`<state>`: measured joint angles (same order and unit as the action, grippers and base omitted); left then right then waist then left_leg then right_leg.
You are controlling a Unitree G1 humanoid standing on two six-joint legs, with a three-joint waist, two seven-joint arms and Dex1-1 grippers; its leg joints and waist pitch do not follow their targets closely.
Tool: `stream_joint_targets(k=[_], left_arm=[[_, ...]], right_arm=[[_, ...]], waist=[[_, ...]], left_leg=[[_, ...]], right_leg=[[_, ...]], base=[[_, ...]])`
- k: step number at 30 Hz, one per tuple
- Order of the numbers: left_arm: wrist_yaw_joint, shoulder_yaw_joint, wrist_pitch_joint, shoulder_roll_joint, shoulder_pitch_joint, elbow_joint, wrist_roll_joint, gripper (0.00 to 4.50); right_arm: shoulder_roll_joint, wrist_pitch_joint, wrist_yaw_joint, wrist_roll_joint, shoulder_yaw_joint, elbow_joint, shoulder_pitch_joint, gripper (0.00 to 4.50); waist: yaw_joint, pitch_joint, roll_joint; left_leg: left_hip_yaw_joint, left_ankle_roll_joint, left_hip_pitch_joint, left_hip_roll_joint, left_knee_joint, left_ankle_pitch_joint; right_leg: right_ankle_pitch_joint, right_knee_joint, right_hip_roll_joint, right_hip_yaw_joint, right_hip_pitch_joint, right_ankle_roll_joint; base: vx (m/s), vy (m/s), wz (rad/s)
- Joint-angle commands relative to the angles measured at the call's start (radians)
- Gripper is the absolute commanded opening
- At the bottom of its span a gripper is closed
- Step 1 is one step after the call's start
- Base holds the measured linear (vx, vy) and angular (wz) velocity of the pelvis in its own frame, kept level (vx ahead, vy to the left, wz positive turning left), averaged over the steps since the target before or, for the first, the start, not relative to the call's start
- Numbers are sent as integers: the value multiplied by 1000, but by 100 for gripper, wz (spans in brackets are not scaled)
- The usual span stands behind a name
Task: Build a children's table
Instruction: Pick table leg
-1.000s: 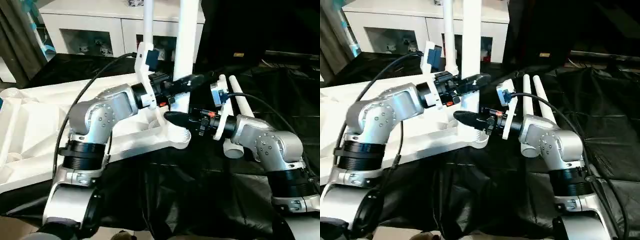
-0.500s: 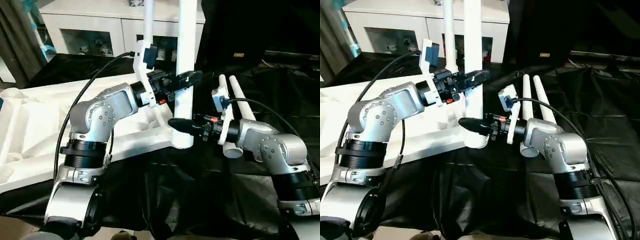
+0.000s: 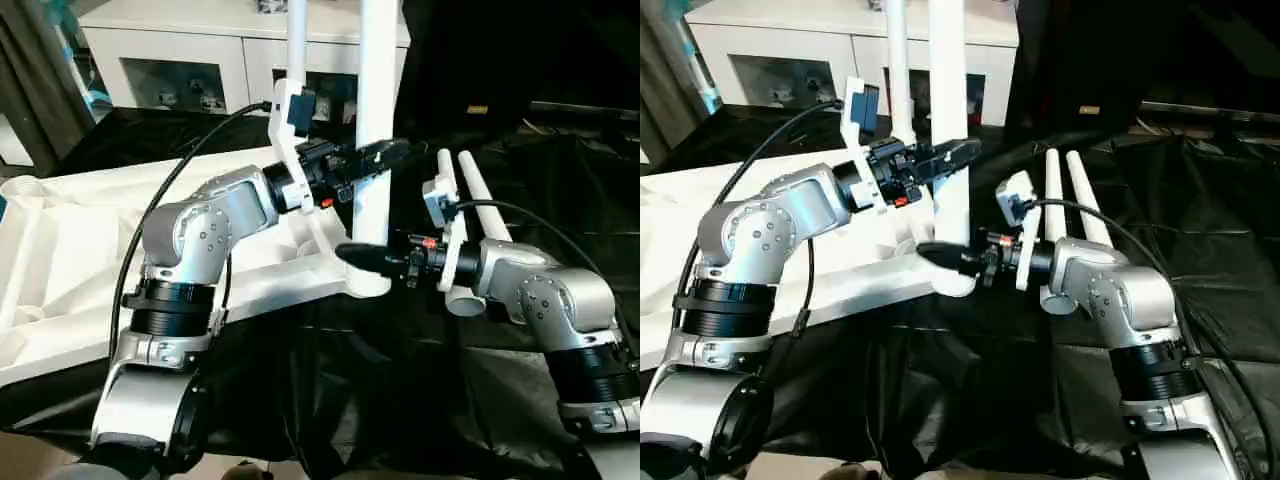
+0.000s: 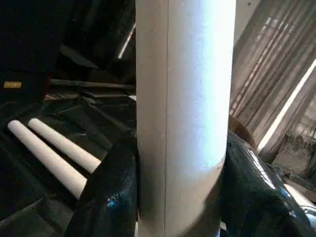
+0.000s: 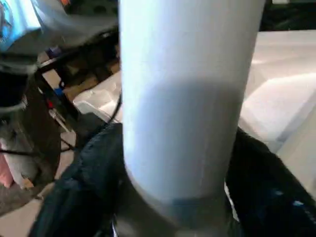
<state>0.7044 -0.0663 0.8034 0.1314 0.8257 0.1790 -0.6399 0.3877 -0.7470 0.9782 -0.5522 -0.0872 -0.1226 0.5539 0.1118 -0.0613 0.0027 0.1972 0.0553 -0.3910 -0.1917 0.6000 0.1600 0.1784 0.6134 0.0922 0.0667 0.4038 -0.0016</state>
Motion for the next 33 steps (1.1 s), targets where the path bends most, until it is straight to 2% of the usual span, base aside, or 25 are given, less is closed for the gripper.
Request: stream_joint_targets(k=[1,6,10,14,22,23,26,29,32,33], left_arm=[[25,13,-11,2,32,-33,-11,186],[48,36,-17,8,23,-48,-7,186],[57,51,-25,17,22,-45,9,186],[63,69,-39,25,20,-39,34,186],[71,82,-58,28,25,-24,40,186],[79,88,-60,30,25,-25,43,186],[87,96,-63,30,23,-27,47,186],[94,106,-64,31,18,-33,49,186],[106,127,-60,34,5,-52,50,186],[106,127,-60,34,5,-52,50,186]], right_arm=[[10,17,-13,32,-4,-19,23,347],[9,-9,-17,20,0,-39,50,350],[13,-12,-8,15,-1,-40,56,350],[17,-14,14,12,1,-43,63,350],[29,-34,28,10,-7,-45,66,350],[31,-39,30,11,-7,-51,65,323],[31,-42,32,10,-7,-55,63,317],[30,-44,34,11,-8,-57,64,277],[29,-46,38,15,-8,-63,67,258],[29,-46,38,15,-8,-63,67,235]], waist=[[-1,80,-1],[-1,80,-4],[0,81,-3],[-1,82,-4],[-1,81,-4],[-2,81,-4],[-1,81,-5],[-1,82,-6],[-1,82,-9],[-1,82,-8]], left_leg=[[-19,-10,23,-31,-65,184],[-18,-16,23,-32,-64,176],[-18,-18,25,-32,-63,170],[-18,-20,22,-32,-62,158],[-18,-17,23,-32,-62,171],[-18,-16,23,-32,-62,174],[-18,-17,24,-32,-62,172],[-17,-19,23,-32,-61,162],[-17,-25,22,-31,-60,156],[-17,-26,22,-32,-61,154]], right_leg=[[146,-66,49,-37,-56,-217],[141,-65,48,-38,-55,-219],[134,-63,48,-38,-54,-221],[113,-60,48,-38,-56,-224],[137,-63,47,-38,-56,-222],[140,-63,47,-38,-56,-221],[145,-64,48,-38,-56,-219],[132,-62,48,-39,-56,-223],[125,-60,48,-39,-57,-225],[125,-59,48,-39,-56,-225]], base=[[0,0,0],[0,0,0],[0,0,0],[0,0,0],[0,0,0],[0,0,0],[0,0,0],[0,0,0],[0,0,0],[0,0,0]])
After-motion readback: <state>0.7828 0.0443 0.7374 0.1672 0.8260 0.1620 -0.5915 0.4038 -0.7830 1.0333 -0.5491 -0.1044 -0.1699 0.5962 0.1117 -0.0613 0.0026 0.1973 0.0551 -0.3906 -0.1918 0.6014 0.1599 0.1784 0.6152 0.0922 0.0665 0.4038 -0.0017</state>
